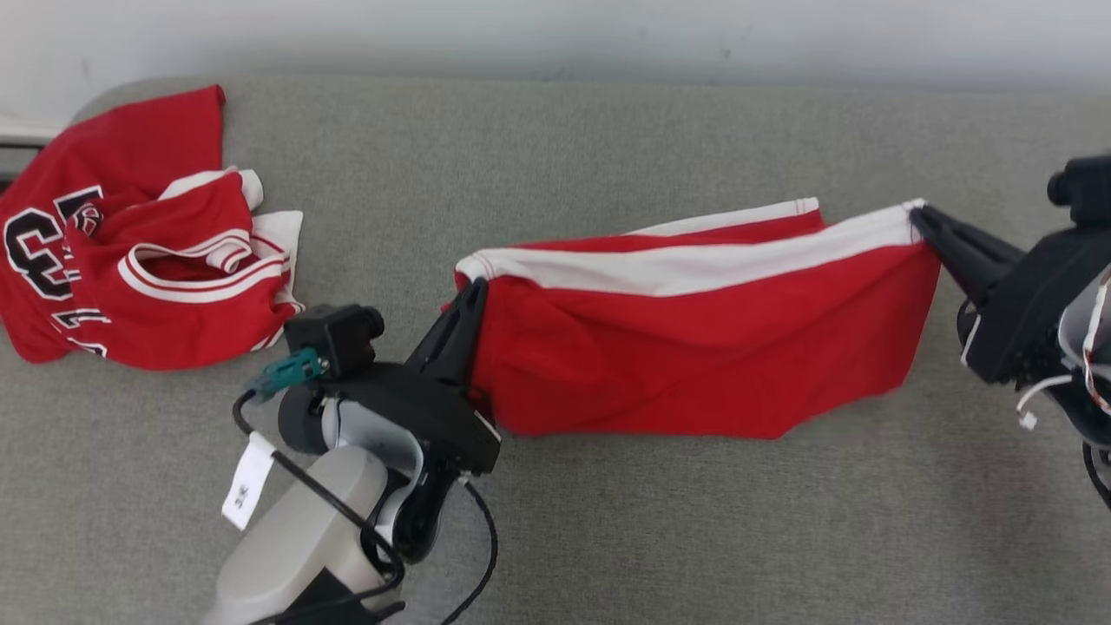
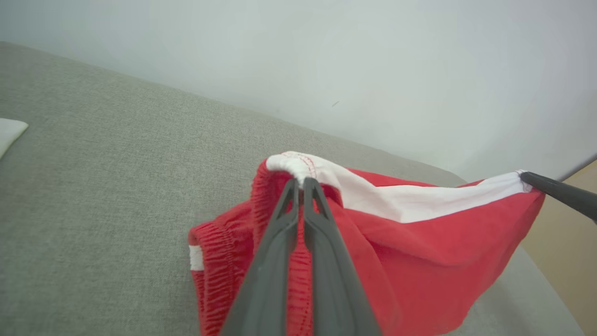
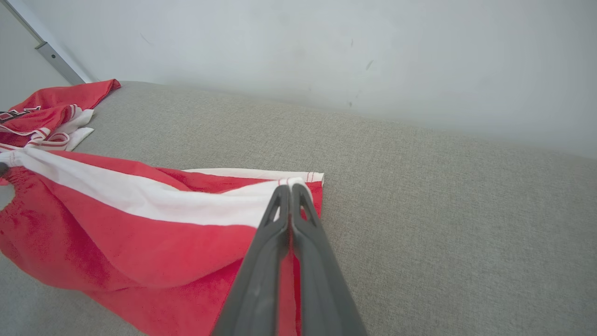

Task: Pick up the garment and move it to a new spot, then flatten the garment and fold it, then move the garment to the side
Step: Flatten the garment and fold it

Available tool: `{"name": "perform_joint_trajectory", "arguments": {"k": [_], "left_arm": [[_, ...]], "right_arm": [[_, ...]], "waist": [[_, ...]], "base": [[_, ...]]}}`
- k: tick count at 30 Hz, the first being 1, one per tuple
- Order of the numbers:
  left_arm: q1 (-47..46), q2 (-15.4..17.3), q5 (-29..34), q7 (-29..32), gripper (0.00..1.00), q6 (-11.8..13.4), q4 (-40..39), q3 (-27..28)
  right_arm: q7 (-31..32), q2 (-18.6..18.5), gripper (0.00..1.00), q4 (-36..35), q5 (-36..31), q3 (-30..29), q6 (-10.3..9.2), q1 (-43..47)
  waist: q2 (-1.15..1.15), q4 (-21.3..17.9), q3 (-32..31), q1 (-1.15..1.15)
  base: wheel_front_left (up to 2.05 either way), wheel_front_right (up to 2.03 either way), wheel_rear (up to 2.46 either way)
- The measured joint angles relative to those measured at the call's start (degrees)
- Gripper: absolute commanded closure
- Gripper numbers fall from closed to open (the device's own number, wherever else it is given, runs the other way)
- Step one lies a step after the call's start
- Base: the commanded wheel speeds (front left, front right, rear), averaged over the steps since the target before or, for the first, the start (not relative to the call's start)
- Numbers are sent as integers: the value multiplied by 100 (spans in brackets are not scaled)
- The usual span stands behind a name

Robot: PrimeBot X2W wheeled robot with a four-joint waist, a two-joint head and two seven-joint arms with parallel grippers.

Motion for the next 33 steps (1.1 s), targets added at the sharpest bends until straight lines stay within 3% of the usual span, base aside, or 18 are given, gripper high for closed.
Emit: {"name": "perform_joint_trajectory", "arguments": {"k": [9, 19, 20, 21, 22, 33], "left_arm": [[-517, -263, -24, -10, 100, 91, 426, 210], [-956, -332, -13, -69, 100, 138, 1016, 312], [-992, -342, -9, -69, 86, 137, 1071, 305], [-1012, -348, 4, -69, 42, 137, 1111, 298], [-1037, -359, 22, -93, 0, 134, 1154, 280], [-1347, -358, 285, -325, 0, 79, 1624, 271]], "right_arm": [[-113, 248, 100, 859, -159, 60, 0, -815], [-514, 653, 100, 1661, -243, 207, 19, -1300], [-557, 694, 97, 1759, -243, 214, 33, -1324], [-594, 720, 17, 1818, -245, 235, 35, -1345], [-641, 739, 0, 1883, -259, 257, 51, -1379], [-1396, 1001, 0, 2424, -361, 247, 74, -1622]], "waist": [[0, 147, 522, 0], [0, 213, 814, -1], [0, 210, 820, -1], [0, 207, 823, -1], [0, 203, 826, -1], [0, 140, 684, -2]], "base": [[0, 0, 0], [0, 0, 0], [0, 0, 0], [0, 0, 0], [0, 0, 0], [0, 0, 0]]}}
